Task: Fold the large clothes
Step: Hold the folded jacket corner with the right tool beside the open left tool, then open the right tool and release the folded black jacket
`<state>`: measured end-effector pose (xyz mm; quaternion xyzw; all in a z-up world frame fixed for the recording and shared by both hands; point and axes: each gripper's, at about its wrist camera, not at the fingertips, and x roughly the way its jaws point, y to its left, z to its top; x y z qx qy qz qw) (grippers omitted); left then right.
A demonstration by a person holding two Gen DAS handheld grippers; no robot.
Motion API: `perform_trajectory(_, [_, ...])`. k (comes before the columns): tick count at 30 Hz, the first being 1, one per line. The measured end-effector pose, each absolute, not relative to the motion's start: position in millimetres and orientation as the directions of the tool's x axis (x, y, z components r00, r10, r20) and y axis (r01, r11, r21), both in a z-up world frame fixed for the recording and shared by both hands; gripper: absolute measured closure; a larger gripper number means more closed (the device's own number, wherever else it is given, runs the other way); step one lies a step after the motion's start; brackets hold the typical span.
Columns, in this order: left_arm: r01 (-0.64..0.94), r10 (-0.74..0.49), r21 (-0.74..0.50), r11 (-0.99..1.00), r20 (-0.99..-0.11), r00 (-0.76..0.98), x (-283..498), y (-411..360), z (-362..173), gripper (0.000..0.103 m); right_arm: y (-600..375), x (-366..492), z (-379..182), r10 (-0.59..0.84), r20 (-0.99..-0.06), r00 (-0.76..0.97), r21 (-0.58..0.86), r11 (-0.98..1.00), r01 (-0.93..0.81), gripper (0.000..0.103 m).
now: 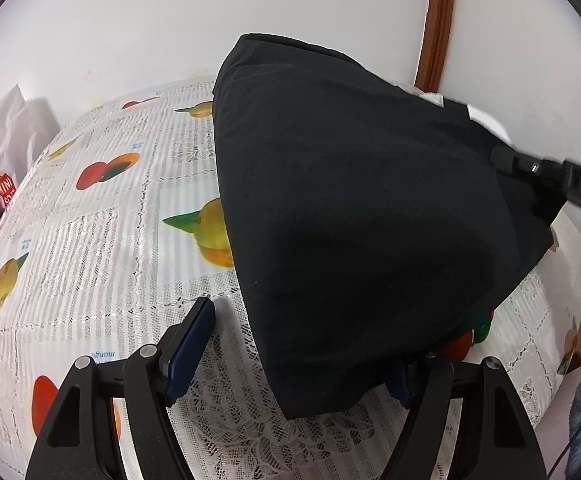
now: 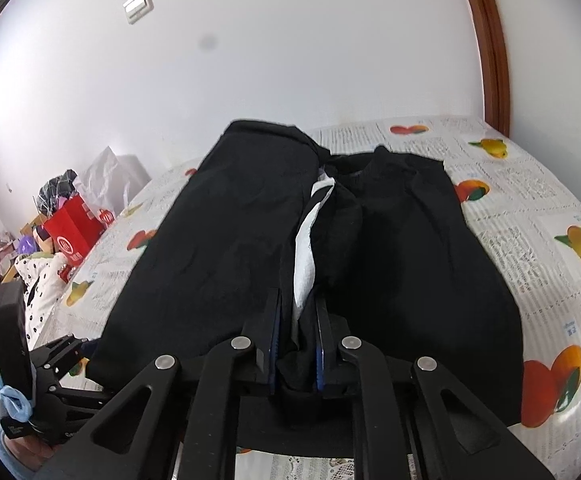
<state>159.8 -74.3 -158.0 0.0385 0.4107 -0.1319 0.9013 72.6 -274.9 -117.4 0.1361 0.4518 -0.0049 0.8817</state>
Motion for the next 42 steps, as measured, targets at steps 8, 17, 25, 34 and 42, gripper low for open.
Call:
perform_trajectory(8, [0.266, -0.186, -0.016, 0.964, -0.755, 0.628, 163, -75, -159, 0.029, -297, 49, -77, 0.123, -0.674, 0.728, 0.271, 0.958, 0.089, 0.093])
perform_trajectory(17, [0.267, -0.178, -0.006, 0.964, -0.758, 0.627, 165, -75, -160, 0.028, -317, 36, -114, 0.026, -0.787, 0.616, 0.178, 0.966, 0.186, 0.091])
perform_trajectory(25, [0.273, -0.176, -0.002, 0.962, -0.77, 0.613, 170, -87, -162, 0.028, -320, 39, -121, 0.01, -0.828, 0.56, 0.14, 0.972, 0.19, 0.07])
perform_trajectory(34, [0.309, -0.178, 0.022, 0.951, -0.776, 0.605, 172, -123, -162, 0.026, -316, 61, -136, 0.032, -0.858, 0.513, 0.164, 0.963, 0.213, 0.06])
perform_trajectory(42, [0.291, -0.166, 0.024, 0.956, -0.775, 0.609, 172, -128, -161, 0.025, -313, 47, -84, 0.073, -0.715, 0.695, 0.189, 0.978, 0.091, 0.095])
